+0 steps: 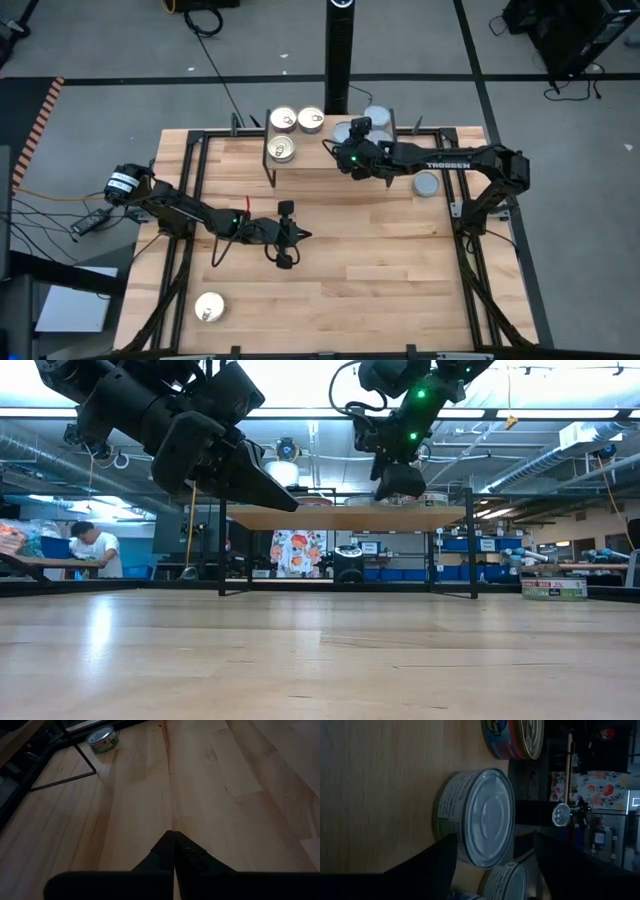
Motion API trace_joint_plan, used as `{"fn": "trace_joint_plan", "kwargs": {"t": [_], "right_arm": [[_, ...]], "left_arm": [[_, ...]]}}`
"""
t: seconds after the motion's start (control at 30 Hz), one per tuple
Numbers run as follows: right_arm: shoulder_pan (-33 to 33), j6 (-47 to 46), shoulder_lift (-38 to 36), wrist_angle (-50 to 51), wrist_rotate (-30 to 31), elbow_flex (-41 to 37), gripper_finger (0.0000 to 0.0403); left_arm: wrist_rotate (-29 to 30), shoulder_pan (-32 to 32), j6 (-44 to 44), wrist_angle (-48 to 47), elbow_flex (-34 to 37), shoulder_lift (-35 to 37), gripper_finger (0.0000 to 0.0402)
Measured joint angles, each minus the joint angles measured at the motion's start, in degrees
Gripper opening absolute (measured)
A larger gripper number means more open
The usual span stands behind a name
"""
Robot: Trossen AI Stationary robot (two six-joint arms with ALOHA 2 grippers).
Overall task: Stack canned seafood by type on shelf
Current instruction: Put the left green tuna can on the shelf
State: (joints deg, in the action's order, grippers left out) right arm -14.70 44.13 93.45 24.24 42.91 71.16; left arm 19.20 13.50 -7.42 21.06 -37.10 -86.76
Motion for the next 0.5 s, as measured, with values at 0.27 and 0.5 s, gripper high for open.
{"fn": "trace_joint_plan", "kwargs": {"t": [0.27,0.5], "right_arm": [[2.48,-0.17,0.00,3.18,0.87,0.00,0.0249],[6.18,-0.43,-1.40,3.23,4.93,0.00,0.0157]], "left_arm": [[-0.02,0.00,0.23,-0.02,0.00,0.00,0.0006],[-1.14,0.00,0.26,0.00,-0.01,0.00,0.0006]]}}
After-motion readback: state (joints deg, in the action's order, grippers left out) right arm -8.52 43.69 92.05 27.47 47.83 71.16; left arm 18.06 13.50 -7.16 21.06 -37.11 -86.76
